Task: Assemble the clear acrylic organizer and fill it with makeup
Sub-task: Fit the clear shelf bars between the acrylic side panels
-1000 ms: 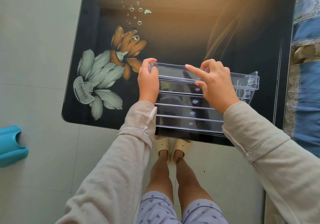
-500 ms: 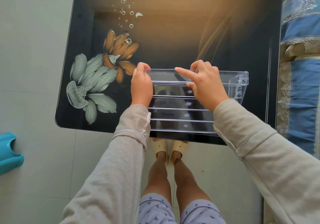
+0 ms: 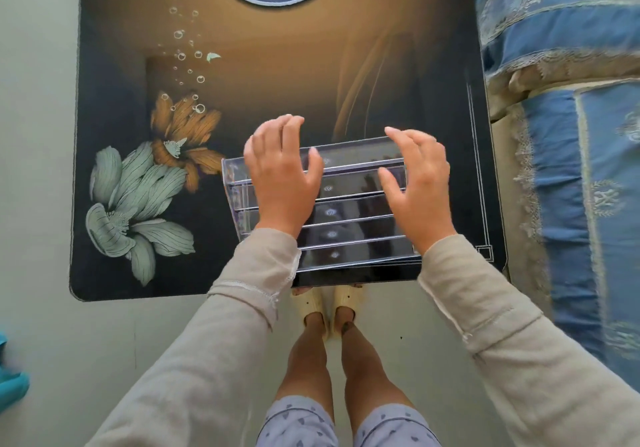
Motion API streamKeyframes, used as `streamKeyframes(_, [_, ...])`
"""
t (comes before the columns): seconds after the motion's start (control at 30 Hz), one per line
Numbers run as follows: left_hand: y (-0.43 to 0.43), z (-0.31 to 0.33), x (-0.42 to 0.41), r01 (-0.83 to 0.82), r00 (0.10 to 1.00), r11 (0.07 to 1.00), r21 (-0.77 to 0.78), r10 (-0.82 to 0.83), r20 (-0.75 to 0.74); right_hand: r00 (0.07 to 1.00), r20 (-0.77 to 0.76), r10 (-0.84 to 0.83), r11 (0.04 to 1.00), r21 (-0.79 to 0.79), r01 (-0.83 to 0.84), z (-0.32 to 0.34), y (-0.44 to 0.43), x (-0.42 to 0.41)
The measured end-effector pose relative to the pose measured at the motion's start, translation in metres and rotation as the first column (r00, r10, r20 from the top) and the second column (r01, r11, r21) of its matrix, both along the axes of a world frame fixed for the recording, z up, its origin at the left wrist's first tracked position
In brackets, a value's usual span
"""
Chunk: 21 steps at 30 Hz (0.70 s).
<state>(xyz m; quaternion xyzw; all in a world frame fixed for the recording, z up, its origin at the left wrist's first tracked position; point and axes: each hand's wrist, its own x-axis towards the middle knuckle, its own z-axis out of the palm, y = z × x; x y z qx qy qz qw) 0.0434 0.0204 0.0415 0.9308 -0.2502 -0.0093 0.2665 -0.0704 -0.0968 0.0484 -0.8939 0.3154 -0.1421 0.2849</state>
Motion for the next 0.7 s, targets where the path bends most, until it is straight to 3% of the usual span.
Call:
streamKeyframes(0.07, [-0.028, 0.003, -0.01, 0.163, 0.987, 0.987, 0.005, -0.163, -0.003, 0.981, 0.013, -0.194, 0.978, 0.082, 0.192, -0.003, -0.008, -0.02])
streamKeyframes(0.13, [-0.054, 0.002, -0.018, 0.33, 0.944, 0.94, 0.084, -0.329, -0.02, 0.949, -0.055, -0.311, 0.903, 0.295, 0.313, -0.007, -0.017, -0.031])
streamKeyframes(0.2, [-0.075, -0.001, -0.024, 0.472, 0.882, 0.867, 0.163, -0.467, -0.068, 0.934, -0.141, -0.327, 0.765, 0.541, 0.349, -0.01, -0.025, -0.033])
streamKeyframes(0.27, [-0.088, -0.005, -0.028, 0.552, 0.833, 0.804, 0.221, -0.544, -0.099, 0.941, -0.191, -0.28, 0.677, 0.656, 0.335, -0.013, -0.031, -0.032])
streamKeyframes(0.43, [-0.097, -0.012, -0.029, 0.55, 0.83, 0.799, 0.244, -0.555, -0.055, 0.963, -0.246, -0.113, 0.804, 0.547, 0.234, -0.023, -0.035, -0.025])
streamKeyframes(0.7, [-0.097, -0.013, -0.032, 0.534, 0.845, 0.828, 0.173, -0.527, -0.087, 0.953, -0.272, -0.131, 0.823, 0.506, 0.258, -0.035, -0.037, -0.024])
